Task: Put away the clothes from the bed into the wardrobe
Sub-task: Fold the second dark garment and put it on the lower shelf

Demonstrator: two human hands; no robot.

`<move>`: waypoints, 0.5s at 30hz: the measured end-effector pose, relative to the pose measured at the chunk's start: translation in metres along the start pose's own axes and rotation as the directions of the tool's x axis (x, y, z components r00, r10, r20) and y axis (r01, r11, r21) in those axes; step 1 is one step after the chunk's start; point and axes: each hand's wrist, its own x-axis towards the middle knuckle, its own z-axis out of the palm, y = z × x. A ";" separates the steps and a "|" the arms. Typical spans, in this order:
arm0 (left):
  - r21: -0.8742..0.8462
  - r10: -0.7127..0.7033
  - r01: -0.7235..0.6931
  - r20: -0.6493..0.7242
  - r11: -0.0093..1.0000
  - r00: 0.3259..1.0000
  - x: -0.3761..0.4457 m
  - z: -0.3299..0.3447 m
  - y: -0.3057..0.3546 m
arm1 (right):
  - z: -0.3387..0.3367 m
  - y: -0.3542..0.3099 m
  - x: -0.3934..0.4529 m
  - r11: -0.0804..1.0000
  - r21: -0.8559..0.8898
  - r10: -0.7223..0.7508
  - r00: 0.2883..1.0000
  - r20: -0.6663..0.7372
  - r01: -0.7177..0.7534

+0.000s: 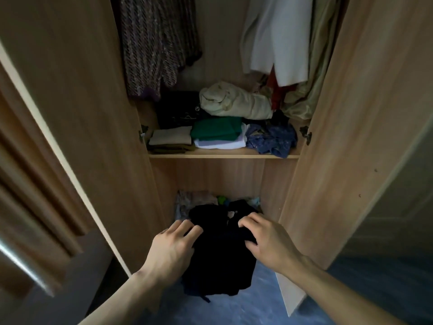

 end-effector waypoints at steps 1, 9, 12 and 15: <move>0.004 -0.009 0.009 0.018 1.000 1.000 0.011 0.008 -0.006 | 0.007 0.011 0.011 1.000 0.008 -0.001 1.000 0.010 0.000; -0.012 -0.136 0.138 0.114 0.990 0.984 0.082 0.062 -0.048 | 0.045 0.078 0.099 0.998 0.056 -0.015 0.995 0.094 0.009; -0.034 -0.171 0.177 0.128 0.984 0.977 0.107 0.087 -0.074 | 0.065 0.098 0.132 0.997 0.071 -0.004 0.993 0.116 -0.004; -0.053 -0.198 0.207 0.137 0.977 0.971 0.131 0.121 -0.105 | 0.096 0.117 0.166 0.998 0.062 0.006 0.989 0.145 -0.015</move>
